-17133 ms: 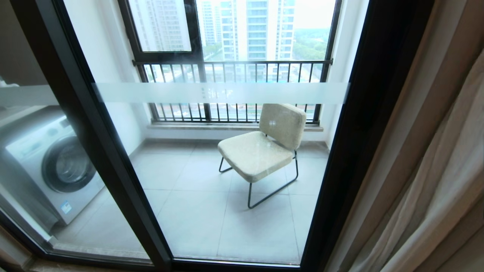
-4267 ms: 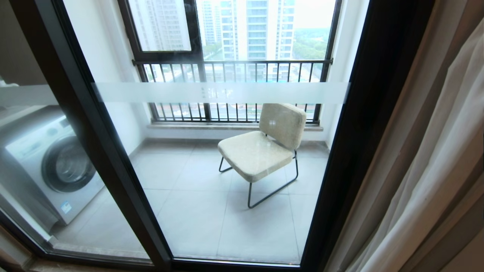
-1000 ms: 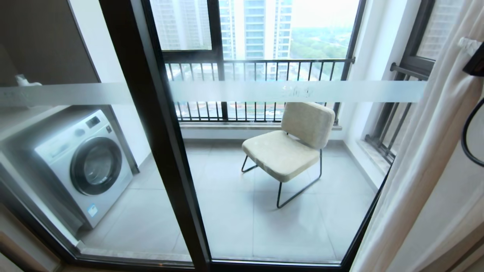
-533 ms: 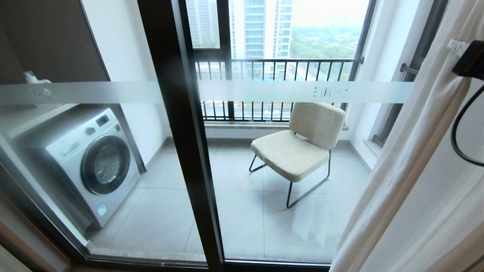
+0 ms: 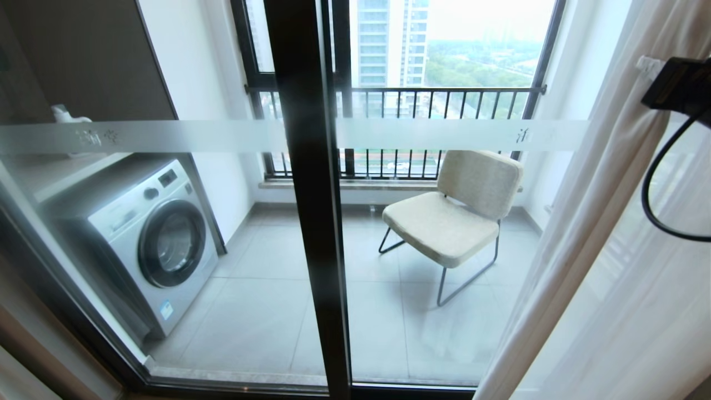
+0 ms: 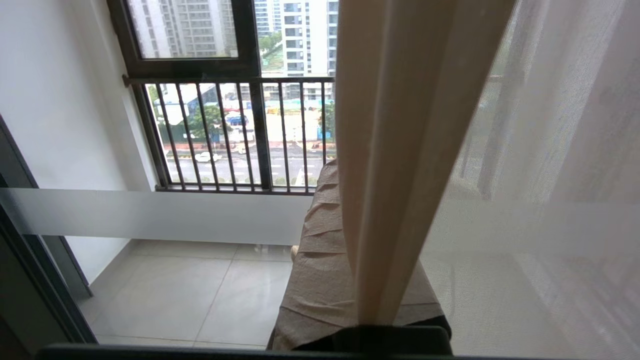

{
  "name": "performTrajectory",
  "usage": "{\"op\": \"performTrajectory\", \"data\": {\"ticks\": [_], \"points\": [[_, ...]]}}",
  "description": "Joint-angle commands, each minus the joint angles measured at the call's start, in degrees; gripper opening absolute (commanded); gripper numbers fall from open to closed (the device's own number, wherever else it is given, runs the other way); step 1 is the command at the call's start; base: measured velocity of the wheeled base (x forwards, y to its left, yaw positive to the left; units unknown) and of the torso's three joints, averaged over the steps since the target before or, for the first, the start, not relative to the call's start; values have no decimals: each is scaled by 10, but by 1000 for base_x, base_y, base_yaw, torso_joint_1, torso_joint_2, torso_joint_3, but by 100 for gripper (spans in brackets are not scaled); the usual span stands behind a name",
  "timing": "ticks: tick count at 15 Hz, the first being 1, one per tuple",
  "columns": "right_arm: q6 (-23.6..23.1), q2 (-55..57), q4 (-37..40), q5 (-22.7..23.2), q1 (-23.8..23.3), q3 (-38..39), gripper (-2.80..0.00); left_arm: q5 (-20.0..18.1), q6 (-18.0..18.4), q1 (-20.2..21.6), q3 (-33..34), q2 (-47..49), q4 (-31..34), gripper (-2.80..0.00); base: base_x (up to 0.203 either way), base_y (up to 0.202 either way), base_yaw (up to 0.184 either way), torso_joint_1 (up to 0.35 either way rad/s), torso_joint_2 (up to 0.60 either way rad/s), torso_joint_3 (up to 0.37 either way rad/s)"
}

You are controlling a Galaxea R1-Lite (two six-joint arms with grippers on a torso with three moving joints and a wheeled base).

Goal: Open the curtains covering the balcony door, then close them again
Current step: Close the inner curtains on both sides

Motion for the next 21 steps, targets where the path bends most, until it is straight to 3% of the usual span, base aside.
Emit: {"op": "performTrajectory", "data": {"ticks": [1,21], "points": [[0,9,-2,-15,14,0,-280,0,-1,0,0,0,0,-280,0,193,2,1,7,0],[0,25,-2,-16,14,-30,-280,0,-1,0,0,0,0,-280,0,192,1,1,2,1]]}}
